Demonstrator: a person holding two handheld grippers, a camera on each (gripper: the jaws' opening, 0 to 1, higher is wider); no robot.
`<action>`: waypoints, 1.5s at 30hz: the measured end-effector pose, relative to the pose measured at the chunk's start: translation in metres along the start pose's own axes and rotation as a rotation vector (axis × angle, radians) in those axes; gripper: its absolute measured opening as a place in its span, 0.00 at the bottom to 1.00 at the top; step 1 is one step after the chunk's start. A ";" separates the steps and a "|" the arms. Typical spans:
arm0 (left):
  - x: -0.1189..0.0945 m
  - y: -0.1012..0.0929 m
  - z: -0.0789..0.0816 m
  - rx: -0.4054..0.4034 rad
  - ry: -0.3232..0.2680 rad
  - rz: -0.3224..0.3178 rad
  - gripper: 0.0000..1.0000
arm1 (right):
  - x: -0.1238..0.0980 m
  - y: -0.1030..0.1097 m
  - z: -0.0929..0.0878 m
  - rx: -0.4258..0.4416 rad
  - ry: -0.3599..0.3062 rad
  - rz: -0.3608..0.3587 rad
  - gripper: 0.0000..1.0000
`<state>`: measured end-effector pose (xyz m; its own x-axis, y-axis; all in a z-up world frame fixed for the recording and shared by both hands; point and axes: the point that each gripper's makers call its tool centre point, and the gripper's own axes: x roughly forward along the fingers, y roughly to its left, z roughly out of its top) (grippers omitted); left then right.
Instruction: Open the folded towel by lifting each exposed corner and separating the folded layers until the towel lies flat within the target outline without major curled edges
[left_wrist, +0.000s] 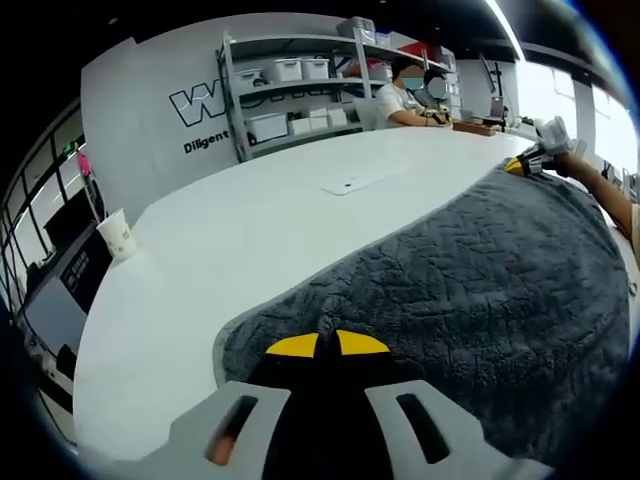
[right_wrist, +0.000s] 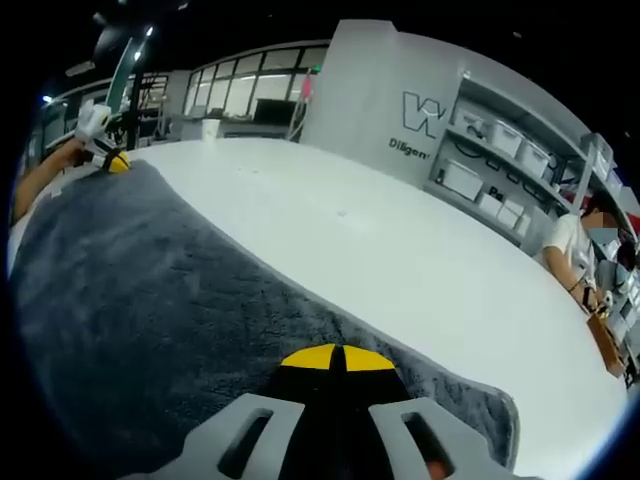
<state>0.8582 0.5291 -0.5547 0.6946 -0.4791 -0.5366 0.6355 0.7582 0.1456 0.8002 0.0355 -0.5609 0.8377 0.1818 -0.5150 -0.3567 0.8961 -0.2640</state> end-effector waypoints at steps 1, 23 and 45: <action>0.001 0.001 0.001 -0.001 -0.001 0.001 0.04 | 0.002 -0.002 0.001 -0.003 0.000 -0.002 0.00; 0.011 0.017 0.006 0.004 0.017 0.017 0.04 | 0.022 -0.007 0.013 -0.011 -0.003 -0.012 0.00; 0.011 0.019 0.012 -0.002 -0.009 0.043 0.21 | 0.025 -0.012 0.019 0.023 0.007 -0.049 0.01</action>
<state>0.8825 0.5329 -0.5476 0.7245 -0.4496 -0.5225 0.6041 0.7792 0.1672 0.8336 0.0376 -0.5552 0.8509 0.1344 -0.5078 -0.3054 0.9131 -0.2703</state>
